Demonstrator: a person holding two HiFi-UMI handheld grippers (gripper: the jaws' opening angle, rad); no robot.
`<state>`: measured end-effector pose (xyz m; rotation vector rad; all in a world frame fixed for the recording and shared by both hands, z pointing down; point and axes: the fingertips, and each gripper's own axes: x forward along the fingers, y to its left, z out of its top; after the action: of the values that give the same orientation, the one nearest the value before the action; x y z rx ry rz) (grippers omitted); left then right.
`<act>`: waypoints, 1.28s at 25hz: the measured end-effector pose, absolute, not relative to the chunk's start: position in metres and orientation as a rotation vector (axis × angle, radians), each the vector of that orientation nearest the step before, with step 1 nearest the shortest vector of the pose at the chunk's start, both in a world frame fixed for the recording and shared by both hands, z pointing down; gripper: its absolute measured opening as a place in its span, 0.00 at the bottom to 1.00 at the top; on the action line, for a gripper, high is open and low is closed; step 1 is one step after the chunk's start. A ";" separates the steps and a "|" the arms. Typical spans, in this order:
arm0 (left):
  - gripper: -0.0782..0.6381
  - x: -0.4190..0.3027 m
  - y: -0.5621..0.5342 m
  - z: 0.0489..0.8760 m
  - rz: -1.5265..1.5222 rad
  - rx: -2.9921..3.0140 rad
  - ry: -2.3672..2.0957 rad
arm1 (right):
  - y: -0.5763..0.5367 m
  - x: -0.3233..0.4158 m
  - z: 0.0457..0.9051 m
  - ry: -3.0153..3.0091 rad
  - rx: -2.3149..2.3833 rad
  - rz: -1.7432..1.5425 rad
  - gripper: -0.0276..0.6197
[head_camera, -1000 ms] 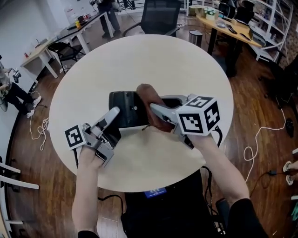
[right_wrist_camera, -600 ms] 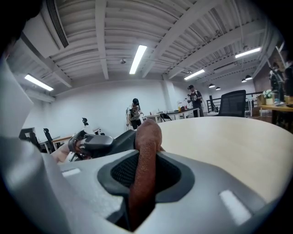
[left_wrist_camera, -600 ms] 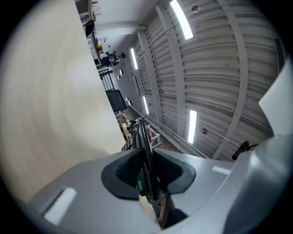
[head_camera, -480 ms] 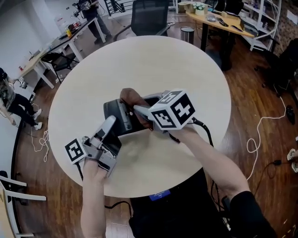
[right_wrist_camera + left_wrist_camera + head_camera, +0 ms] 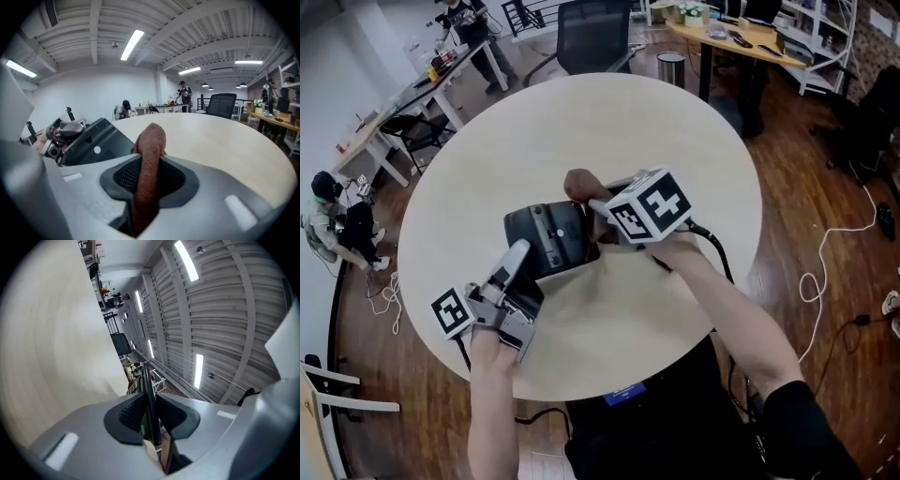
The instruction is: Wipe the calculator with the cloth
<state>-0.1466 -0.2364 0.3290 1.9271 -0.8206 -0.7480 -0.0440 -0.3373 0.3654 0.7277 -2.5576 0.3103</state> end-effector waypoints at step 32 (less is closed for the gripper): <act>0.22 -0.155 -0.239 0.339 -0.755 1.859 -0.880 | -0.255 -0.079 0.344 -2.724 0.402 0.436 0.20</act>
<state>-0.1549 -0.2391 0.3390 1.8594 -0.8796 -0.7551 -0.0793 -0.2546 0.3445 0.4023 -2.7245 0.4357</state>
